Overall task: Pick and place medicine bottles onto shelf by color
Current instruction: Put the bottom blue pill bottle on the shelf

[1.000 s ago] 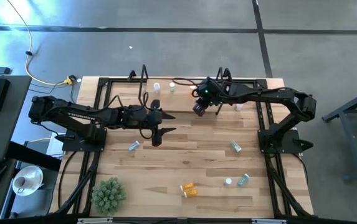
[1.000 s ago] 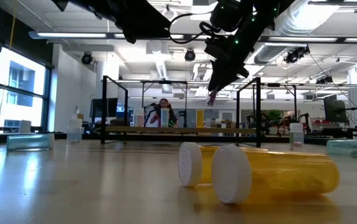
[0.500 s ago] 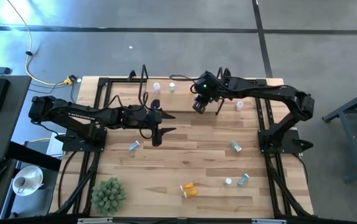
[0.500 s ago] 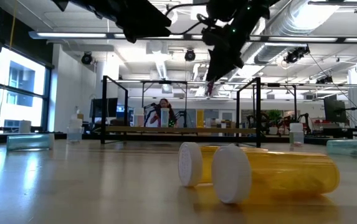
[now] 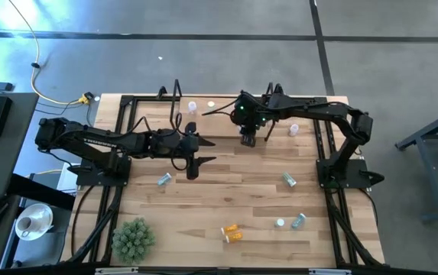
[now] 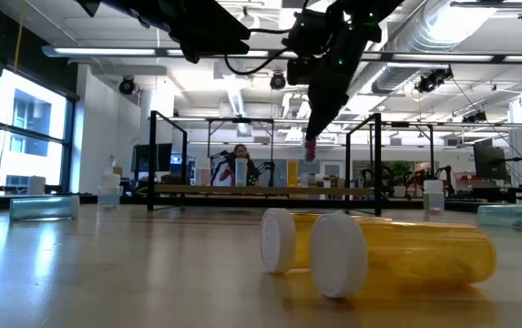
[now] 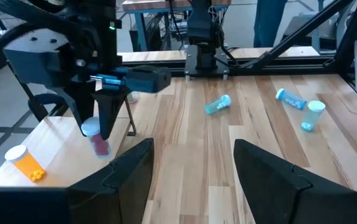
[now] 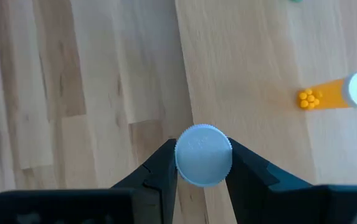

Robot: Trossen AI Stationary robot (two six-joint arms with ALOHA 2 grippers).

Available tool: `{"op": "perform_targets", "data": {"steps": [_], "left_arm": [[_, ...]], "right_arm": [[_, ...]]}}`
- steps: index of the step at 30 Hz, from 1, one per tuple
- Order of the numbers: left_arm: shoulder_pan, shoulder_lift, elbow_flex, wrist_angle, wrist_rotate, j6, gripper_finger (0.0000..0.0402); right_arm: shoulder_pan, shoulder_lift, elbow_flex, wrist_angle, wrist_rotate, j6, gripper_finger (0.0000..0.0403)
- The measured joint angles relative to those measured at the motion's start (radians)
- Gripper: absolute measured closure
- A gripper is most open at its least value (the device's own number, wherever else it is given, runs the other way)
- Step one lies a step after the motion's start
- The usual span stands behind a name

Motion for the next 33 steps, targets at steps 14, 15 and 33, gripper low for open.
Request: {"op": "perform_targets", "data": {"steps": [14, 15, 33], "left_arm": [[0.000, 0.000, 0.000, 0.000, 0.001, -0.008, 0.0192], [0.000, 0.000, 0.000, 0.000, 0.001, -0.008, 0.0192], [0.015, 0.000, 0.000, -0.061, 0.000, -0.077, 0.0192]], "right_arm": [[-0.039, 0.000, -0.070, 0.092, -0.023, 0.014, 0.0304], [-0.039, 0.001, -0.070, 0.092, -0.023, 0.014, 0.0304], [-0.065, 0.078, -0.069, 0.116, -0.017, -0.005, 0.0304]]}}
